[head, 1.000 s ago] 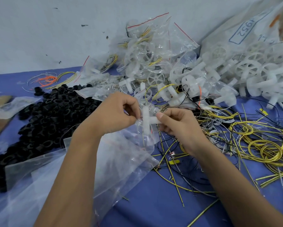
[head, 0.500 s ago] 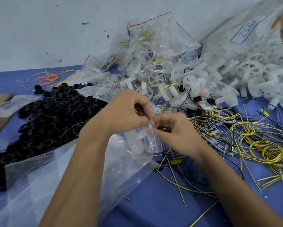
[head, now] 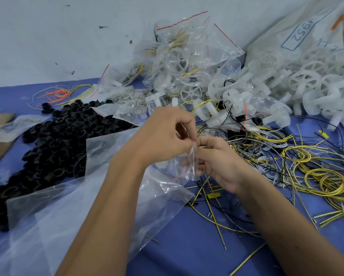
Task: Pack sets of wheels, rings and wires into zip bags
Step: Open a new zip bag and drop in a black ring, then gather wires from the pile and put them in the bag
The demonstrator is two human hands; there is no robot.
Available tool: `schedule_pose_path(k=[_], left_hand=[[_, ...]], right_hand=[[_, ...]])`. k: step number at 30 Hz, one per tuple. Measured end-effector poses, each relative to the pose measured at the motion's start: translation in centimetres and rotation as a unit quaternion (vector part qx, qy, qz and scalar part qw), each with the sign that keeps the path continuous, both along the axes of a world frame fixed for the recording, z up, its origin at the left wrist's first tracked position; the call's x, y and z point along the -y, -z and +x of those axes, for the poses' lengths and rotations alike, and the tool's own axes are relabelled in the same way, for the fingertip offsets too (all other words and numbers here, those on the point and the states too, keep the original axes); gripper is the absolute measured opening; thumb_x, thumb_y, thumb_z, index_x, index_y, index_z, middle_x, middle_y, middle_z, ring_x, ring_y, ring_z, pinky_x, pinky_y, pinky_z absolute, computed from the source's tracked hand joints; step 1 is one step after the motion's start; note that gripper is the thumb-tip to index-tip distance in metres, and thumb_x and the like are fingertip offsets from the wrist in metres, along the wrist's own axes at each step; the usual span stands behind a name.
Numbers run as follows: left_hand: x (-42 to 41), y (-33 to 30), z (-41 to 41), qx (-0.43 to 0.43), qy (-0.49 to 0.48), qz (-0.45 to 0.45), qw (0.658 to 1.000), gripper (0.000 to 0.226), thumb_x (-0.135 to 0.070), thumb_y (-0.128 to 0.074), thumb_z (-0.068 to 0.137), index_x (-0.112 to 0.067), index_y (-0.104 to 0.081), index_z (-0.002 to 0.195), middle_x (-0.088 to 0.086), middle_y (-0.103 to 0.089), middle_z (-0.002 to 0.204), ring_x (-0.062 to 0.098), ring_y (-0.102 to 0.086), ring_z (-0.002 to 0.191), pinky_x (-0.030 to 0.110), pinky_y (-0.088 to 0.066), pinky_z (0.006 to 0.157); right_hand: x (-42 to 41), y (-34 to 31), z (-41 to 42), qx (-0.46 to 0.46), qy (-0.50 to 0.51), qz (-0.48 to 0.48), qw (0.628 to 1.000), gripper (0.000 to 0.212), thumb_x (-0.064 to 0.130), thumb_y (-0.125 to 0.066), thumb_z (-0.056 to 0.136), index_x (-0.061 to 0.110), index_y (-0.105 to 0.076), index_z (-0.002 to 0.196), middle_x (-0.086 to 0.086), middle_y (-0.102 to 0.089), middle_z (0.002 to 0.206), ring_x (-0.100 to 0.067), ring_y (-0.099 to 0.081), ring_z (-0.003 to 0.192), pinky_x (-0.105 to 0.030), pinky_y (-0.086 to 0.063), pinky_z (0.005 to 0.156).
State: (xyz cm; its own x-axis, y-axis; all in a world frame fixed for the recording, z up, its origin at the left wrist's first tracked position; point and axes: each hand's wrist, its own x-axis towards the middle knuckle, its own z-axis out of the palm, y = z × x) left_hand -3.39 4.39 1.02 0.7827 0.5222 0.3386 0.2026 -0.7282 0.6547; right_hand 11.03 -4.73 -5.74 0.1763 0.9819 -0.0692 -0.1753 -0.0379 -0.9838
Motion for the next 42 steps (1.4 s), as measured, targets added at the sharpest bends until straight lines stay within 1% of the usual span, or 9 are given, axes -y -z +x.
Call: schedule_pose_path(k=[6,10,13,17,22,26,32,38,42], left_hand=[[1.2,-0.4,0.7,0.015,0.053,-0.052,0.997,0.018,-0.007,-0.06,0.068,-0.015,-0.074,0.074,-0.002,-0.074,0.076,0.018,-0.071,0.073,0.037,-0.061,0.07],[1.4,-0.5,1.1,0.044,0.071,-0.078,0.993,0.017,-0.004,-0.061,0.068,-0.013,-0.074,0.076,0.004,-0.073,0.077,0.024,-0.072,0.078,0.03,-0.058,0.066],[1.3,-0.6,1.1,0.059,0.074,-0.08,0.992,0.018,-0.003,-0.061,0.068,-0.011,-0.073,0.076,0.006,-0.073,0.078,0.027,-0.071,0.079,0.03,-0.056,0.065],[0.8,-0.4,0.7,0.072,0.038,-0.067,0.994,0.017,-0.004,-0.06,0.066,-0.014,-0.072,0.074,0.012,-0.072,0.079,0.032,-0.07,0.079,0.043,-0.058,0.069],[0.1,0.6,0.5,0.093,-0.004,-0.084,0.992,0.013,0.001,-0.058,0.068,-0.005,-0.069,0.074,0.014,-0.071,0.08,0.034,-0.067,0.078,0.052,-0.059,0.068],[-0.1,1.8,1.2,0.08,-0.025,-0.079,0.993,0.017,0.007,-0.063,0.072,-0.008,-0.07,0.072,0.005,-0.072,0.077,0.028,-0.067,0.076,0.041,-0.057,0.068],[1.1,4.4,3.7,0.036,-0.041,-0.058,0.997,0.018,0.008,-0.064,0.07,-0.009,-0.071,0.069,-0.003,-0.069,0.068,0.01,-0.063,0.062,0.012,-0.044,0.056],[1.0,6.4,3.8,-0.007,-0.055,-0.075,0.996,0.019,0.009,-0.064,0.072,-0.008,-0.072,0.069,-0.012,-0.065,0.064,-0.006,-0.055,0.053,0.008,-0.039,0.053],[0.9,6.2,3.2,-0.015,-0.063,-0.1,0.993,0.023,0.01,-0.062,0.074,-0.012,-0.069,0.068,-0.02,-0.06,0.052,-0.008,-0.054,0.045,0.005,-0.036,0.047]], right_hand=[[0.2,-0.1,-0.7,0.011,-0.02,0.016,1.0,0.021,-0.006,-0.06,0.089,-0.01,-0.064,0.109,-0.019,-0.07,0.083,-0.032,-0.069,0.073,-0.059,-0.046,0.078],[0.5,-0.3,-1.0,0.011,-0.065,0.06,0.996,0.013,-0.014,-0.056,0.093,-0.014,-0.064,0.103,-0.036,-0.067,0.098,-0.038,-0.072,0.089,-0.056,-0.056,0.087],[1.0,-0.5,-1.5,-0.03,-0.177,0.105,0.978,0.008,0.0,-0.067,0.088,0.004,-0.074,0.088,-0.023,-0.069,0.106,-0.035,-0.069,0.11,-0.062,-0.046,0.105],[0.4,-0.1,-1.1,0.015,-0.123,0.09,0.988,0.013,0.003,-0.069,0.086,0.01,-0.078,0.092,-0.021,-0.072,0.097,-0.037,-0.064,0.105,-0.077,-0.04,0.1],[-0.2,-0.1,0.1,0.074,0.061,0.122,0.988,0.029,-0.019,-0.056,0.086,0.002,-0.076,0.085,-0.016,-0.075,0.079,-0.022,-0.073,0.07,-0.032,-0.06,0.065],[-0.2,0.4,1.9,0.286,0.272,0.133,0.909,0.036,-0.013,-0.048,0.082,0.012,-0.072,0.076,-0.005,-0.07,0.068,-0.02,-0.065,0.056,-0.028,-0.05,0.05],[-0.3,0.8,4.8,0.608,0.367,0.084,0.699,0.015,0.012,-0.066,0.09,0.012,-0.075,0.103,-0.008,-0.066,0.109,-0.033,-0.049,0.11,-0.036,-0.042,0.089],[-0.7,1.8,5.6,0.675,0.244,-0.085,0.691,0.044,0.038,-0.059,0.098,0.023,-0.051,0.139,-0.007,-0.036,0.156,-0.035,-0.022,0.144,-0.057,-0.03,0.11],[-0.9,1.8,5.7,0.657,0.245,-0.101,0.706,0.036,0.044,-0.051,0.1,0.023,-0.056,0.129,-0.004,-0.052,0.139,-0.03,-0.033,0.134,-0.051,-0.03,0.106]])
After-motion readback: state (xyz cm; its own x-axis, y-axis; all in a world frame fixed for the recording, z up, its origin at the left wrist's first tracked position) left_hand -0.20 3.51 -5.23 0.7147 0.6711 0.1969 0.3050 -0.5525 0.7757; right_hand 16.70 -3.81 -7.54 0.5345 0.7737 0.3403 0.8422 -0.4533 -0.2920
